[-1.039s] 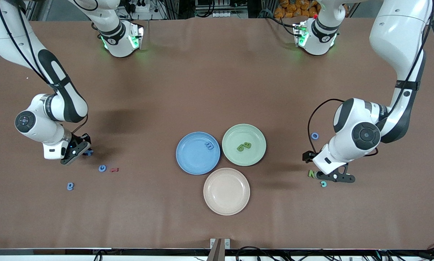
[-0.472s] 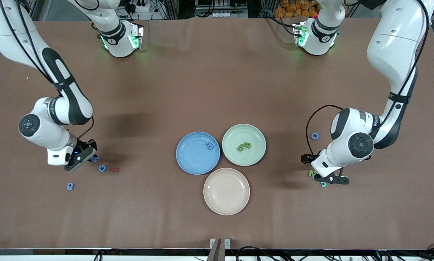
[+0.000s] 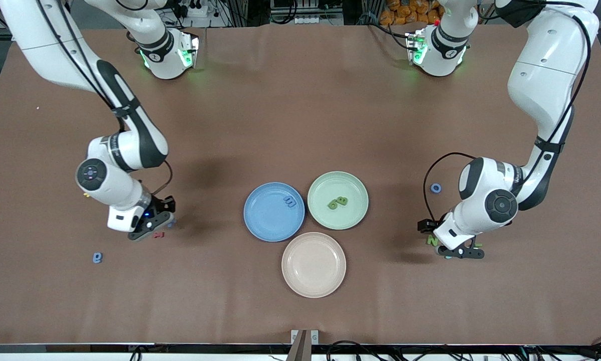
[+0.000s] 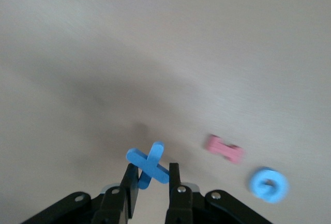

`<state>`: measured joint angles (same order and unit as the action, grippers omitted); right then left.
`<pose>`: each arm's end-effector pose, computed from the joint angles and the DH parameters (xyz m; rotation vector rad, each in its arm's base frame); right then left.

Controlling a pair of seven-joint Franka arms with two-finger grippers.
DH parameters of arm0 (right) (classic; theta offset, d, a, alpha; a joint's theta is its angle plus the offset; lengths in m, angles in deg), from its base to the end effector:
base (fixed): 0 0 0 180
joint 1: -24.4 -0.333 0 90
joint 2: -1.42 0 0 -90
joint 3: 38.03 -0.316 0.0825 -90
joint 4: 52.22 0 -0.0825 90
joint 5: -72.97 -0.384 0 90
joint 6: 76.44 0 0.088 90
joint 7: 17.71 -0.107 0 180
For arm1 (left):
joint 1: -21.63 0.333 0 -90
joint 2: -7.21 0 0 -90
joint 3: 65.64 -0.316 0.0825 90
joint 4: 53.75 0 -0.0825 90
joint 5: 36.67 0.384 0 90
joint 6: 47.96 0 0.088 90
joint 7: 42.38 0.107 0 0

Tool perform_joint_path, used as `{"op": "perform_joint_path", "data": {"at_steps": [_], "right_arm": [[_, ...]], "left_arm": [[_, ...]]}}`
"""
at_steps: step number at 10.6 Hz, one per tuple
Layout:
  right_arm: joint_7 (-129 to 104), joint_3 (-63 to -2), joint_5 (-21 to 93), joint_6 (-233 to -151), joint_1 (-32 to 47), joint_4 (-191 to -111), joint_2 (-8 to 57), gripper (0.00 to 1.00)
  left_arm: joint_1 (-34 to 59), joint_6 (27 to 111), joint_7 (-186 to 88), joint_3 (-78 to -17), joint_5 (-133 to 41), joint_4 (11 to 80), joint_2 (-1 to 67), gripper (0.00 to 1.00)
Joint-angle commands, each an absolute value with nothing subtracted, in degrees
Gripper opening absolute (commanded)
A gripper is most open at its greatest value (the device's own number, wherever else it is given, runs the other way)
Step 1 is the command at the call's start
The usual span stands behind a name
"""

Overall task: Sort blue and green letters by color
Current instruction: 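Carry the blue plus to the blue plate while the left gripper grasps green N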

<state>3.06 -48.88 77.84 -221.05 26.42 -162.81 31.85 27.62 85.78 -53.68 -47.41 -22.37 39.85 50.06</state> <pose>0.6256 0.0925 0.2213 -2.9855 -0.8507 -0.1214 0.6774 -0.1160 0.1963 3.1024 -0.1720 -0.0133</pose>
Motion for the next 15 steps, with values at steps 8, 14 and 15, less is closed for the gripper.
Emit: {"op": "perform_joint_path", "data": {"at_steps": [8,14,15], "right_arm": [[-43.2,-48.9,65.3,-215.7,3.2,-149.9,36.4,0.31],[-39.6,-47.0,69.5,-212.1,7.3,-149.7,36.3,1.00],[-32.2,-45.2,72.1,-211.4,11.1,-149.5,36.7,1.00]], "left_arm": [[27.0,87.0,-53.1,-48.2,-19.4,36.9,53.4,0.59],[26.4,87.0,-53.5,-48.2,-19.4,35.5,54.2,0.00],[26.2,86.8,-54.0,-48.2,-19.4,35.5,53.7,0.00]]}}
